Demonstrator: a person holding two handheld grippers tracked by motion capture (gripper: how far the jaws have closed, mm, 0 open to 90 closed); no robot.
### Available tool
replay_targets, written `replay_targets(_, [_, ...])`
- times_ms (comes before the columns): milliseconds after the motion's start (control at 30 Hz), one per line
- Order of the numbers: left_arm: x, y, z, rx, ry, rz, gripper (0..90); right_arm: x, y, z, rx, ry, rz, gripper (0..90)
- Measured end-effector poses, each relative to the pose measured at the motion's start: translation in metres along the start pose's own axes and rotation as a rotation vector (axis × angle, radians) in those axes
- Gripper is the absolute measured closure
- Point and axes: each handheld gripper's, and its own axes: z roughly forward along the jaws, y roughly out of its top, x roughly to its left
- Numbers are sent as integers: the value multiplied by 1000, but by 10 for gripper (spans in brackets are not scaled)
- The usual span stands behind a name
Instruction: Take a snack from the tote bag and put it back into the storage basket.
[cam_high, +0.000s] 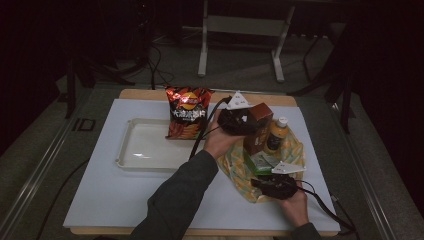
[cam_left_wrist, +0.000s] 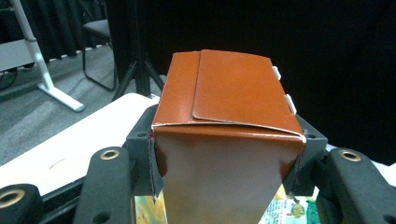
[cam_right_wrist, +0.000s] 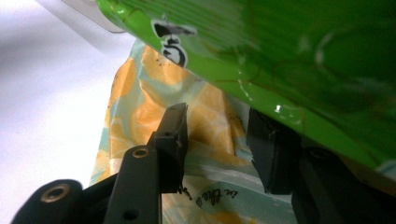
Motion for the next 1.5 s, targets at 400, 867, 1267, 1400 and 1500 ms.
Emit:
replay_targets(400, [-5,5,-16,8,-51,-5,424,0,-1,1,3,1,1,579])
replay_targets(867, [-11,11,-39,-9,-89,7,423,-1,-2,1,7,3,3,578])
replay_targets(1267, [-11,11,-58,-21,-82,21,423,-1,-2,1,7,4,2,577])
replay_targets(1400, [-7,9,-64,-17,-75,23,423,-1,-2,1,7,4,1,577])
replay_targets(1500, [-4,7,-69,-11,-66,26,423,-1,-3,1,8,5,3,577])
